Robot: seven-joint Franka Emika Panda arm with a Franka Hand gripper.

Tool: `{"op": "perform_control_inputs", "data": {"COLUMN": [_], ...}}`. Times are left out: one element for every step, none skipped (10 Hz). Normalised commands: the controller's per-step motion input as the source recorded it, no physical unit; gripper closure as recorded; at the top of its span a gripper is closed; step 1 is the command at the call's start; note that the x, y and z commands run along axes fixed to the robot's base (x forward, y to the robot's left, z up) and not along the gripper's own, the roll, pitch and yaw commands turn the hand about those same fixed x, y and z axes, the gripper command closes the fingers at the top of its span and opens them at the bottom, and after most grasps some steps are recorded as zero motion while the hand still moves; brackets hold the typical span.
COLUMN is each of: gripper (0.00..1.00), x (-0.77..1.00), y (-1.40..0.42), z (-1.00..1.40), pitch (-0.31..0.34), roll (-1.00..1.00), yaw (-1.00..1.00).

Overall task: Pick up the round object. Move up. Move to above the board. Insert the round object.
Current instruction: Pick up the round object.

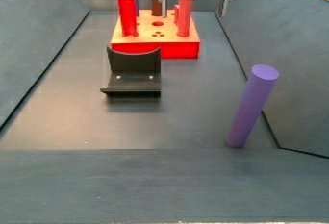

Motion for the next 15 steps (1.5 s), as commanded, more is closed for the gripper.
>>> {"op": "perform_control_inputs", "data": {"gripper": [0.0,0.0,0.0,0.0,0.0,0.0,0.0,0.0,0.0,0.0,0.0,0.0,0.0,0.0,0.0], "x": [-0.4,-0.58,-0.69,-0.66,-0.61,-0.62,-0.46,-0.21,-0.3,-0.16,-0.14,-0.16,-0.12,0.0,0.0], "y": [0.42,0.68,0.71,0.73,0.69,0.55,0.37,0.26,0.32,0.29,0.27,0.34,0.33,0.33,0.27], "z": [-0.08,-0.12,-0.15,-0.23,-0.27,-0.27,-0.2,-0.15,-0.17,-0.2,-0.16,-0.17,-0.17,-0.2,-0.22], "pitch": [-0.084,-0.084,-0.033,-0.004,-0.007,-0.059,-0.079,-0.057,-0.09,-0.106,-0.111,-0.1,-0.1,-0.067,-0.067], "roll": [0.0,-0.02,0.0,-0.01,-0.02,-0.02,-0.06,-0.11,-0.15,-0.19,-0.15,-0.12,-0.13,-0.14,-0.12], "yaw": [-0.15,-0.09,0.0,0.13,0.25,0.22,0.17,0.07,0.05,0.0,0.0,0.0,0.0,0.0,0.0]}}
